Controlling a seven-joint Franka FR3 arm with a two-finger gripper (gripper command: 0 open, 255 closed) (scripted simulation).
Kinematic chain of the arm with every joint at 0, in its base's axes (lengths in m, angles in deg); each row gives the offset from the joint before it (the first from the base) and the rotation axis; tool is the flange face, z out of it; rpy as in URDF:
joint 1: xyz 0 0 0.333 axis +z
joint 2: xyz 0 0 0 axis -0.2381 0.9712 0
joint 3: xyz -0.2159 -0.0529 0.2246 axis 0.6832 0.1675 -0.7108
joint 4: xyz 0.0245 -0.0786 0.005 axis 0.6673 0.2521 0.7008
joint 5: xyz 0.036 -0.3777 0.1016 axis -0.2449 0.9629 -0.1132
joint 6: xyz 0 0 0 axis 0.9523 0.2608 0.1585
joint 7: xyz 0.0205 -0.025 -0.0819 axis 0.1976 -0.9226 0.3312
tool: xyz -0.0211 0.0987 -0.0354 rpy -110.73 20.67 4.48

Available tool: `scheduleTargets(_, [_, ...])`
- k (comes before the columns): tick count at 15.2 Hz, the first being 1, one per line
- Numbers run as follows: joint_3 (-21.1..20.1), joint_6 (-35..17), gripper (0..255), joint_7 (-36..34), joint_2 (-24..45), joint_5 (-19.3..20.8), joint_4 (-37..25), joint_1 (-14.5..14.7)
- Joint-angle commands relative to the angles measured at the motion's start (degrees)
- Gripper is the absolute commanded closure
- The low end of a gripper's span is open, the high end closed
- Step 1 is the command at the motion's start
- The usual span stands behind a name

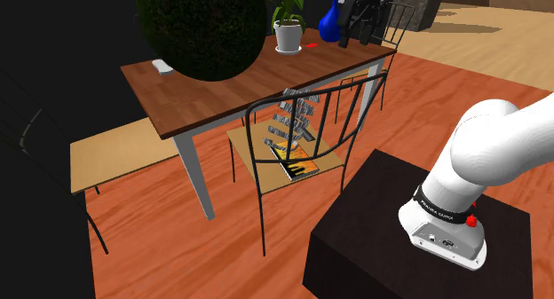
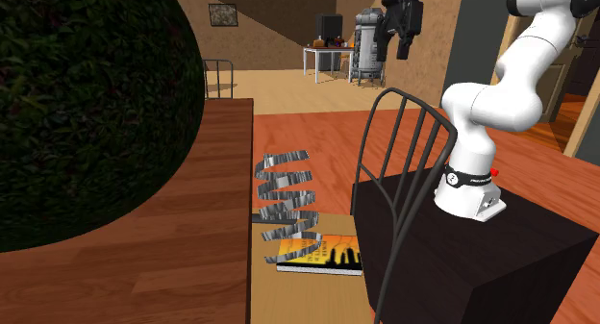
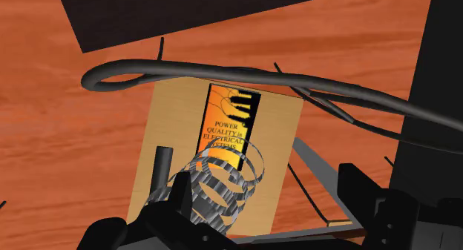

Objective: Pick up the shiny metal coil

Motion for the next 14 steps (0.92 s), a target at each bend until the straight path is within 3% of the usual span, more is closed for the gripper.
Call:
scheduleTargets(1, [0.0, 0.0, 0, 0.0, 0.0, 0.0, 0.0, 0.0])
scheduleTargets(14, [3.0, -3.2, 0, -0.7, 34.6, -2.6, -18.4, -0.4])
